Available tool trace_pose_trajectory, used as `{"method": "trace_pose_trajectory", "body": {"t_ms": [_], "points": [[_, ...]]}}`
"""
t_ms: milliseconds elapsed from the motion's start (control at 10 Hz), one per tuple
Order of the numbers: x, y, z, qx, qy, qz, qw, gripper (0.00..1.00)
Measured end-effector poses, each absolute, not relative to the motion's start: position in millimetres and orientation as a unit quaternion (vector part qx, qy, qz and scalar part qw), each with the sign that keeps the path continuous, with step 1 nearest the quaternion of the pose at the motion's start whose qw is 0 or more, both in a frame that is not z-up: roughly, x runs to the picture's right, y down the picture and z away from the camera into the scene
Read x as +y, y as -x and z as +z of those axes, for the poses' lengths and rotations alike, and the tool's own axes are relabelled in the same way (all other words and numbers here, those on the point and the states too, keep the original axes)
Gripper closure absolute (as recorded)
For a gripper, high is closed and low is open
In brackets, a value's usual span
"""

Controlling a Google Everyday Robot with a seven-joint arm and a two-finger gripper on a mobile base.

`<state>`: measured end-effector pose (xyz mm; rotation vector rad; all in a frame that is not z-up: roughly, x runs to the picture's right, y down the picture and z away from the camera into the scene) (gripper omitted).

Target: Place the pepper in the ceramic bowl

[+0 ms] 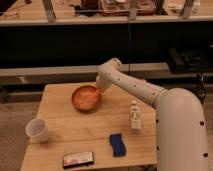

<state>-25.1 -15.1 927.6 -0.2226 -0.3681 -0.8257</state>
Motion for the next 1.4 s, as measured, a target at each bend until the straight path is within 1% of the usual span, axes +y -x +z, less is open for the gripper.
{"method": "trace_pose_trajectory", "body": {"t_ms": [1400], "points": [[-15.7, 23.0, 930.6, -0.172, 0.109, -0.392, 0.897, 0.77]]}}
